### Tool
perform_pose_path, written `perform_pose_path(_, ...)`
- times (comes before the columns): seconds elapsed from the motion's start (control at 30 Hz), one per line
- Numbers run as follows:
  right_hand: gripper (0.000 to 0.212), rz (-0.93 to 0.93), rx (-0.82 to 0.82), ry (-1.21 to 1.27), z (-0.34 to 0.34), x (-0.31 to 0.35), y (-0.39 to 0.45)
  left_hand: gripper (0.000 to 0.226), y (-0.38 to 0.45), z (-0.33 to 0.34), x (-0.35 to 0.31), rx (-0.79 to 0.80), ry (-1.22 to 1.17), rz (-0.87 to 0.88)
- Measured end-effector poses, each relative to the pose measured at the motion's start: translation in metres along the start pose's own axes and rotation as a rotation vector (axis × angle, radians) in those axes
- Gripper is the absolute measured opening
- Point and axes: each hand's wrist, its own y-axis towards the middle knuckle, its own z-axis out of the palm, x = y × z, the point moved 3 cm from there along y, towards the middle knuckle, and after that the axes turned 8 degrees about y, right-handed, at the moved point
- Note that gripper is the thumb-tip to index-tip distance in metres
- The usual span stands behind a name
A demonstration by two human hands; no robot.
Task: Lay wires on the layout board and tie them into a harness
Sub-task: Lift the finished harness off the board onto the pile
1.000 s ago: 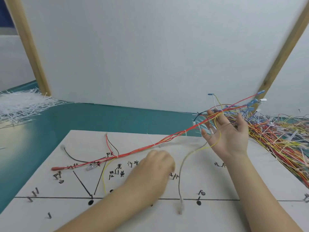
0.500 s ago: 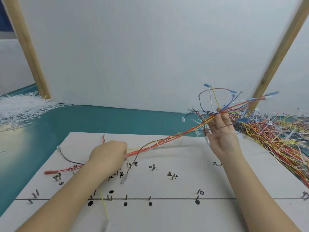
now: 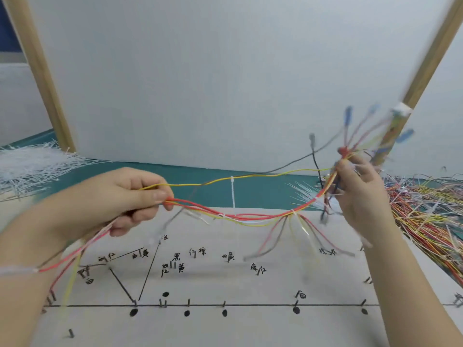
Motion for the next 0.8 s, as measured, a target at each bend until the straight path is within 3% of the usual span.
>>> perform_pose_path(0.07,0.014,0.071,0.049,-0.166,-0.004,-0.002,0.002,0.022,0.005,-0.004,0.019,0.061,0.083,-0.106)
perform_pose_path(0.13,0.01,0.166,0.083,-0.354,-0.007,-0.011,-0.001,0.018,0.015,0.0,0.045,0.098,0.316,-0.276)
perform_pose_path(0.23,0.011,0.321,0.034,-0.479,-0.014,-0.033,-0.008,0.023,0.024,0.01,0.072,0.143,0.514,-0.473)
perform_pose_path(0.4,0.009,0.43,-0.025,-0.324,-0.021,-0.045,-0.01,0.028,0.023,0.007,0.071,0.119,0.403,-0.448)
perform_pose_path(0.63,0.009,0.508,0.077,-0.262,-0.023,-0.048,-0.009,0.026,0.021,0.008,0.065,0.069,0.342,-0.372)
perform_pose_path(0.8,0.008,0.517,0.051,-0.21,-0.024,-0.048,-0.01,0.03,0.019,0.006,0.061,0.07,0.28,-0.288)
